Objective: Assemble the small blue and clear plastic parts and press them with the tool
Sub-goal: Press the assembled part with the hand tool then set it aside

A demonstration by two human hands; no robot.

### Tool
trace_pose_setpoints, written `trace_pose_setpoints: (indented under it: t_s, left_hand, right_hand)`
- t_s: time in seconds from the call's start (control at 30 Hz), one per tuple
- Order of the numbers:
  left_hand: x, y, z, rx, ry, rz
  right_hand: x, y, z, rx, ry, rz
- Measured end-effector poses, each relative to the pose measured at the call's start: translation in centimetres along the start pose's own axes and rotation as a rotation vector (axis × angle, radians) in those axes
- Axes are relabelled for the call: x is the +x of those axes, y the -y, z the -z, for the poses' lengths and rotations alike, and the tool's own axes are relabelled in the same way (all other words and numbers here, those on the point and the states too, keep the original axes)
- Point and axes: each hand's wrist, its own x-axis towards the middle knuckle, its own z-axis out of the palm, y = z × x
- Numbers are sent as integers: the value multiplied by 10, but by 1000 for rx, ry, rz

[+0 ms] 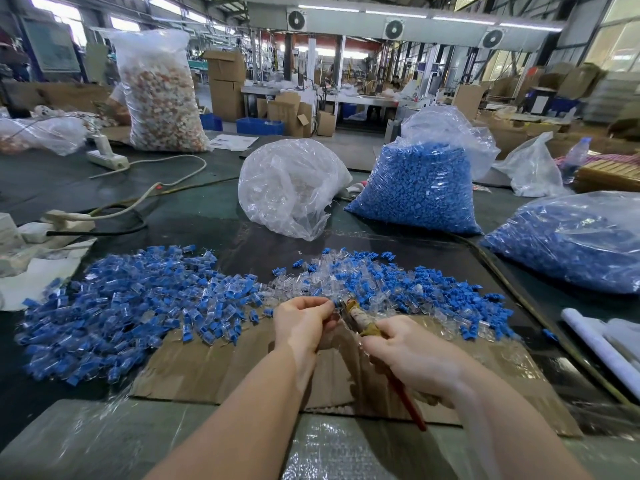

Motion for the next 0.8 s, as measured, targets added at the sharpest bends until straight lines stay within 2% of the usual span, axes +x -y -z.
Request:
trace_pose_setpoints:
  t_s: [0.37, 0.63, 0.8]
  left_hand:
    - [-8, -2, -4, -46, -4, 8]
    - [-8, 2, -7, -35, -5, -37]
    - [-4, -3, 4, 94, 1, -159]
  right_hand:
    - [-2, 4, -1, -95, -72, 30]
    - [-1, -3, -6, -19, -153, 31]
    - [-3, -13, -8, 204, -190, 61]
